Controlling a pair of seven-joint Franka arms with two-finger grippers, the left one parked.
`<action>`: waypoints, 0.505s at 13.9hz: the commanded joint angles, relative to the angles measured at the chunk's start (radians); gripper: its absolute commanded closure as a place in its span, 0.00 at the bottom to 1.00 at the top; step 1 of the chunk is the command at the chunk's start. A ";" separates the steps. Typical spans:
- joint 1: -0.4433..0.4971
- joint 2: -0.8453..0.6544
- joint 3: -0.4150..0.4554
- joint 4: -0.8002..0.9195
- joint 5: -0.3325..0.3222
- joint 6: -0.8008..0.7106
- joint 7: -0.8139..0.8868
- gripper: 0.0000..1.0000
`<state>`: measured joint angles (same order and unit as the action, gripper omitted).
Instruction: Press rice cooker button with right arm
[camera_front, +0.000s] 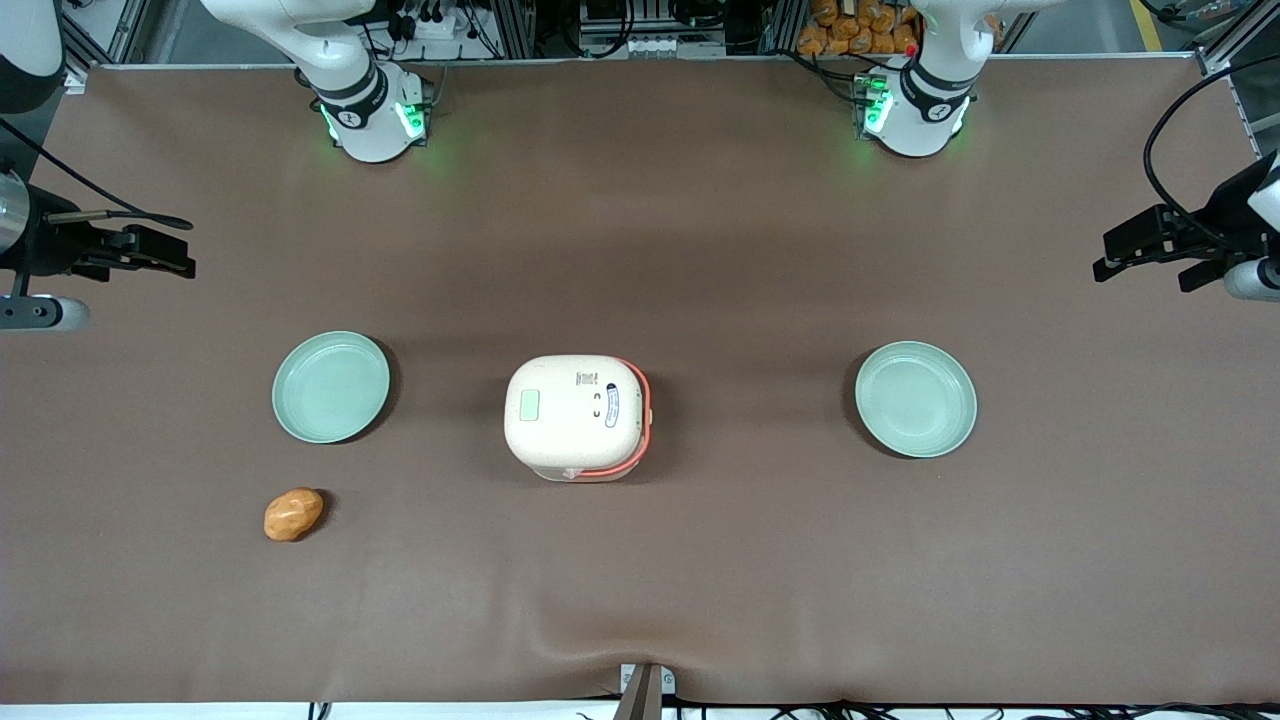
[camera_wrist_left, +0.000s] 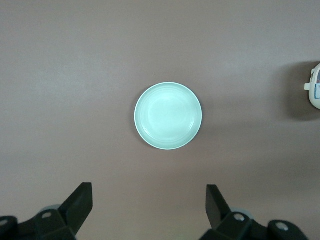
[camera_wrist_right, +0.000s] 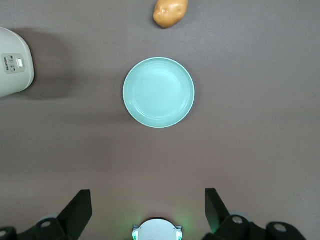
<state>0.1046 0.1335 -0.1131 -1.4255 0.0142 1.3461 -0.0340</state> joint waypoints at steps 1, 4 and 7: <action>0.007 -0.025 -0.007 -0.010 0.003 0.004 0.019 0.00; 0.007 -0.023 -0.007 -0.010 0.009 0.004 0.017 0.00; 0.009 -0.025 -0.003 -0.004 0.024 -0.002 0.013 0.00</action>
<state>0.1051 0.1321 -0.1129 -1.4240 0.0207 1.3483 -0.0322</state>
